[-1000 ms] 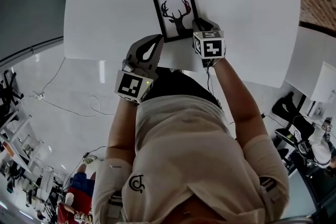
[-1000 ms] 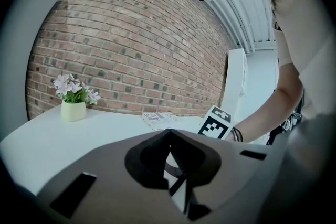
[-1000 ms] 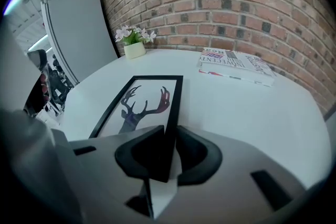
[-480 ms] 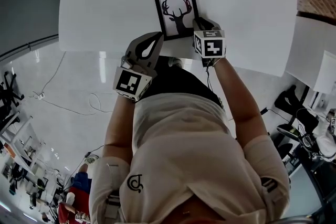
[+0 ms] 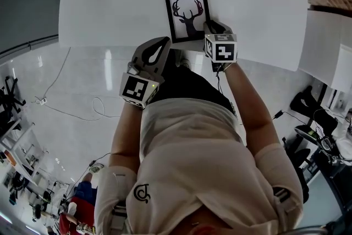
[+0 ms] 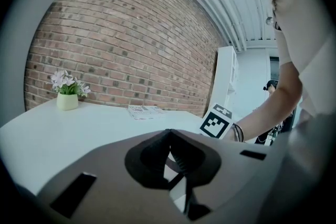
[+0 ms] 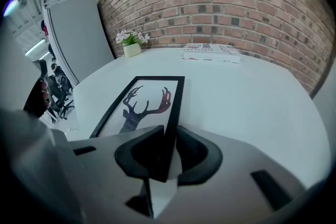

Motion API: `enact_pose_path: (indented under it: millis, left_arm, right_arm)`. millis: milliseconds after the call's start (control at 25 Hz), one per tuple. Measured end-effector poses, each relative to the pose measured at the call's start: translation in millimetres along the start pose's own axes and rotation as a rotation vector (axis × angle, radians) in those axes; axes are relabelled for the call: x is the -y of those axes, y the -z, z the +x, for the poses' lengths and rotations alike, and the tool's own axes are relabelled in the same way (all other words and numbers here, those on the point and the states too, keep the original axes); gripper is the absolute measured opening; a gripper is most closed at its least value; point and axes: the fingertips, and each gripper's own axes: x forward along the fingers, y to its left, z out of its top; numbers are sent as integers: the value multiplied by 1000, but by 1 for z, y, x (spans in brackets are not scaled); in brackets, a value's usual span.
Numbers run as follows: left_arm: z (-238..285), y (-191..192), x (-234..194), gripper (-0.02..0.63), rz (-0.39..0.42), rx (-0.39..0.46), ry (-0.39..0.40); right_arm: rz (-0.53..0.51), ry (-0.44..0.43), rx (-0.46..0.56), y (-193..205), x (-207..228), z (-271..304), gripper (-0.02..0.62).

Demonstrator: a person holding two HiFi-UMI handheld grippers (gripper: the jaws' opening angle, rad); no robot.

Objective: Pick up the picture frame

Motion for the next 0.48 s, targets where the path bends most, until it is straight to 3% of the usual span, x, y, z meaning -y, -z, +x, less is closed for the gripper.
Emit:
enact_pose_path:
  millis: [480]
  left_arm:
    - [-15,45,39,12,-41,-49,-9]
  right_arm:
    - [35,8,5,50,2,-28,83]
